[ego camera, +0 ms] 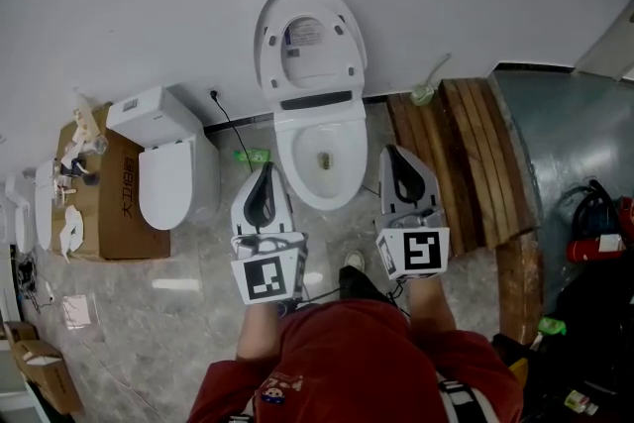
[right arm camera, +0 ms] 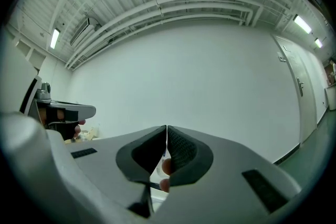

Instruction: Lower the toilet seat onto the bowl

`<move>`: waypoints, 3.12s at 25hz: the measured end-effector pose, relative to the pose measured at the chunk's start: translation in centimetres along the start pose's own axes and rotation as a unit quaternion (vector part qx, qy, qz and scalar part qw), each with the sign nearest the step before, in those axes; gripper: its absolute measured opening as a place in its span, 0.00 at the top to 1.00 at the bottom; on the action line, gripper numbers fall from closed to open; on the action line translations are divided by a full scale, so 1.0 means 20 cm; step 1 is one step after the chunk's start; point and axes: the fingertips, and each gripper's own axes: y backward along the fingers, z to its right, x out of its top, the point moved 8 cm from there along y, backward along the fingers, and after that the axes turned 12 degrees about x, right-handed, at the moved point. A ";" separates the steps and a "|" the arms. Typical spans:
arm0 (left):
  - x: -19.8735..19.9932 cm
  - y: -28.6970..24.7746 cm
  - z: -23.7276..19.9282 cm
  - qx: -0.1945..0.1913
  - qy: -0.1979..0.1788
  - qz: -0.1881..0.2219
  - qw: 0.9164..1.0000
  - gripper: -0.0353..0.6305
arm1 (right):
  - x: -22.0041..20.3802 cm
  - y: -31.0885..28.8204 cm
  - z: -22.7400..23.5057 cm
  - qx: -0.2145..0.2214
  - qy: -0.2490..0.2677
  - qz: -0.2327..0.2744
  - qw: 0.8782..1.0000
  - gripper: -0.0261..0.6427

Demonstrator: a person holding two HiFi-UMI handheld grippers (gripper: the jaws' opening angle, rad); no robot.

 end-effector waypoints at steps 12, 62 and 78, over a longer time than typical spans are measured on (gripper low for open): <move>-0.04 -0.31 0.17 0.022 -0.014 -0.008 1.000 0.93 | -0.07 -0.19 0.32 0.014 -0.021 0.013 1.000 0.94; -0.52 -1.79 -0.53 -0.029 0.034 -0.047 0.998 0.93 | -0.38 -1.85 0.37 -0.001 0.026 -0.082 0.996 0.94; -0.41 -2.00 -0.25 -0.011 0.030 -0.034 0.999 0.93 | -0.31 -1.96 0.75 0.060 0.025 -0.047 0.997 0.94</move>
